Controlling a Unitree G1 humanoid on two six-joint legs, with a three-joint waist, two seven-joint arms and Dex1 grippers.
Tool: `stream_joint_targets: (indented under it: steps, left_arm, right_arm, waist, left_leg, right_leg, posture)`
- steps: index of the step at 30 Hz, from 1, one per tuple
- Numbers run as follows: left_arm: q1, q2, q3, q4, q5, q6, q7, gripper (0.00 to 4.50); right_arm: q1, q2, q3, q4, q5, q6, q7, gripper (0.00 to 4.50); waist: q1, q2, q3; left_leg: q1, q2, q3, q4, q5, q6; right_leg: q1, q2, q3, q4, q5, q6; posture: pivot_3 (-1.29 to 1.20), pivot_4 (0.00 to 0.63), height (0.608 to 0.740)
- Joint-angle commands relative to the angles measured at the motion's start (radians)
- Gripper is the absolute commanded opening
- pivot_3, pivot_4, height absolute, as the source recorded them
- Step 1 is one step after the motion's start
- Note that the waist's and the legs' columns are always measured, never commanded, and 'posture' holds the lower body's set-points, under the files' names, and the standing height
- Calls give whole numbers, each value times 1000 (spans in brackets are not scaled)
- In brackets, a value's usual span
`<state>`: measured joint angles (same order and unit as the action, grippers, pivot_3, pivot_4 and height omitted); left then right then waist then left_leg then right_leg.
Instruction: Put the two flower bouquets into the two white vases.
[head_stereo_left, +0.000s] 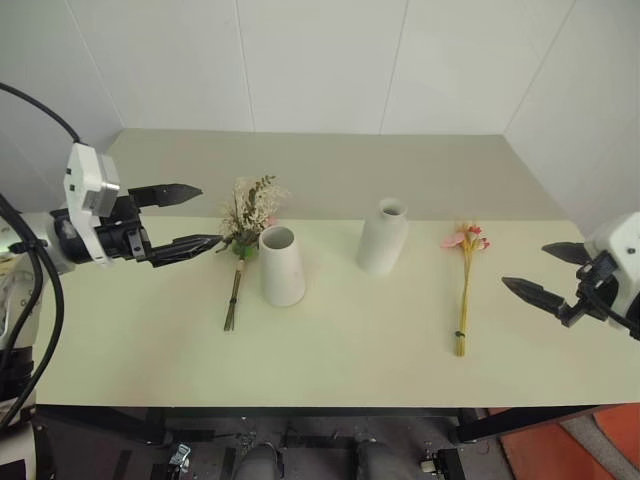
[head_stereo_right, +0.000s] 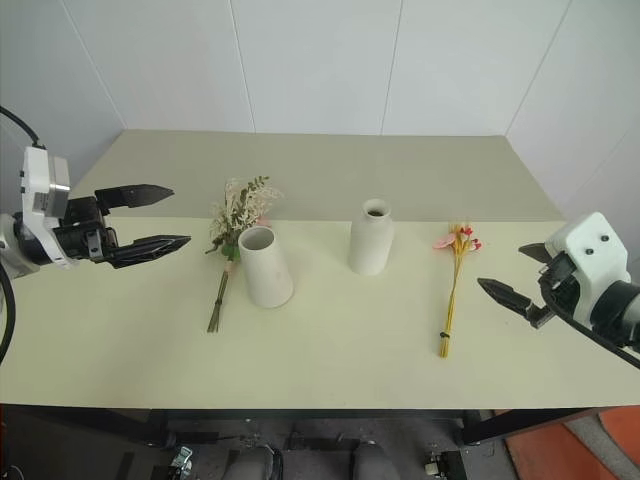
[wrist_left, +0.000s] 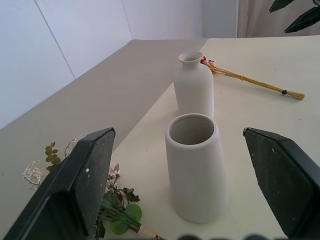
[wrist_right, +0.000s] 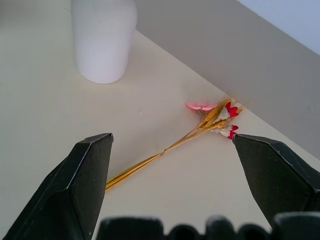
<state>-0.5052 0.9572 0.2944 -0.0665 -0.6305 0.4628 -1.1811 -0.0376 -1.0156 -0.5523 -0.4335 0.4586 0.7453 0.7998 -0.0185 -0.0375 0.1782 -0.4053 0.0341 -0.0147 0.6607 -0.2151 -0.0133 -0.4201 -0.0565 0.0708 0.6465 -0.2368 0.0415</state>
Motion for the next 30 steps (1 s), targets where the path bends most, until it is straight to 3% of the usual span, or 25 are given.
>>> stream_joint_targets:
  steps: [1,15,18,24,30]
  left_arm:
    - [-11,15,33,-23,-14,-7,4,4457]
    - [-20,19,-9,-23,20,-22,-3,4457]
    - [-48,27,-82,-4,107,-70,-3,4457]
    - [-171,-45,-148,19,108,-75,-2,4457]
    - [-205,-90,-178,27,124,-75,-7,4457]
  right_arm:
    - [-27,-24,-9,-23,19,38,-13,4500]
    - [-75,-23,16,-24,42,109,-20,4500]
    - [-139,-25,89,-7,45,194,-69,4500]
    - [-335,59,283,108,5,397,-234,4500]
    - [-480,175,408,335,-92,414,-356,4500]
  waist:
    - [0,0,0]
    - [-2,0,0]
    - [-2,0,0]
    - [-2,0,0]
    - [-4,0,0]
  left_leg:
    - [0,0,0,0,0,0]
    - [0,0,0,0,0,0]
    - [0,0,0,0,0,0]
    - [-1,0,0,0,0,0]
    - [-3,-1,0,0,0,0]
  right_leg:
    - [0,0,0,0,0,0]
    - [0,0,0,0,0,0]
    - [0,0,0,0,0,0]
    - [-1,0,0,0,1,-1]
    - [-2,0,0,0,1,-2]
  posture:
    - [0,150,740]
    - [0,150,740]
    - [0,150,740]
    - [0,150,740]
    - [0,150,740]
